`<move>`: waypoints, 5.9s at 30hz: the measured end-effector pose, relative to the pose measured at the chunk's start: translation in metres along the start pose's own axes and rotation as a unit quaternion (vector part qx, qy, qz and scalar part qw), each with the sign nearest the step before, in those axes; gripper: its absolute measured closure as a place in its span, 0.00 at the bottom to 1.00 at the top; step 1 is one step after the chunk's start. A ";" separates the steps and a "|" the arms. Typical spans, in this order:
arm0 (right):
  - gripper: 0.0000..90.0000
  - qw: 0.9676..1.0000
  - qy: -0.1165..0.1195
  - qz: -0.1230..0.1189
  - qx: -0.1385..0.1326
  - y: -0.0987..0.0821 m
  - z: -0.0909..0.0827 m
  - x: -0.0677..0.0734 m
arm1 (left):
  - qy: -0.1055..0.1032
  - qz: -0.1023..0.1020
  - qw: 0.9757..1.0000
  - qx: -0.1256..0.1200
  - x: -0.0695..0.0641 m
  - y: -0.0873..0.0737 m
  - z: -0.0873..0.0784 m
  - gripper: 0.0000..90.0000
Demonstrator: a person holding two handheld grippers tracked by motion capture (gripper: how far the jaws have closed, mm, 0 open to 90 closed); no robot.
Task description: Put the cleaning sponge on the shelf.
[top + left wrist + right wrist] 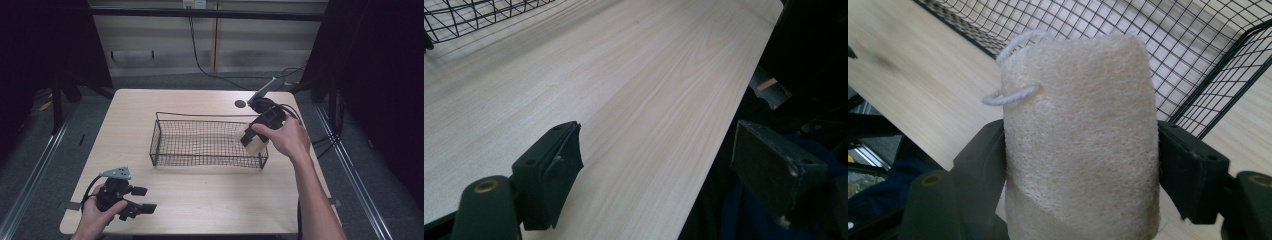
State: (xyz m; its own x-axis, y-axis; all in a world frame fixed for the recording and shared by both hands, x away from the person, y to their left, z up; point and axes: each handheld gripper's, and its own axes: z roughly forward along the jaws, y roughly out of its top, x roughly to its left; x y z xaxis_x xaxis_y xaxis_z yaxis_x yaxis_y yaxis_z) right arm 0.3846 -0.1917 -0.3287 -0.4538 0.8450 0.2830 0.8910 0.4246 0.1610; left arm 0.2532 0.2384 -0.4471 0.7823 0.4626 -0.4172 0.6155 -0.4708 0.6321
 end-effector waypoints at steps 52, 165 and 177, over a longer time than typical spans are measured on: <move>0.30 0.979 -0.076 0.187 -0.007 0.014 0.065 -0.029 | -0.002 0.000 1.000 0.000 0.000 0.000 0.000 0.22; 0.20 0.978 -0.106 0.173 -0.049 -0.002 0.081 -0.027 | -0.005 0.002 1.000 0.001 -0.001 0.000 0.000 0.22; 0.22 0.980 -0.096 0.163 -0.057 -0.009 0.075 -0.026 | -0.004 0.002 1.000 -0.002 -0.001 0.000 0.000 0.22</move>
State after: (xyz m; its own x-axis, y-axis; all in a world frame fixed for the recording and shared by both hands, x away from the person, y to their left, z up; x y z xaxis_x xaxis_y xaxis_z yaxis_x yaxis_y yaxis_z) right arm 0.3892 -0.1931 -0.4079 -0.1237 0.9802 0.1548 0.9757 0.0917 0.1990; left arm 0.2523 0.2375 -0.4466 0.7852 0.4556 -0.4195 0.6123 -0.4699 0.6358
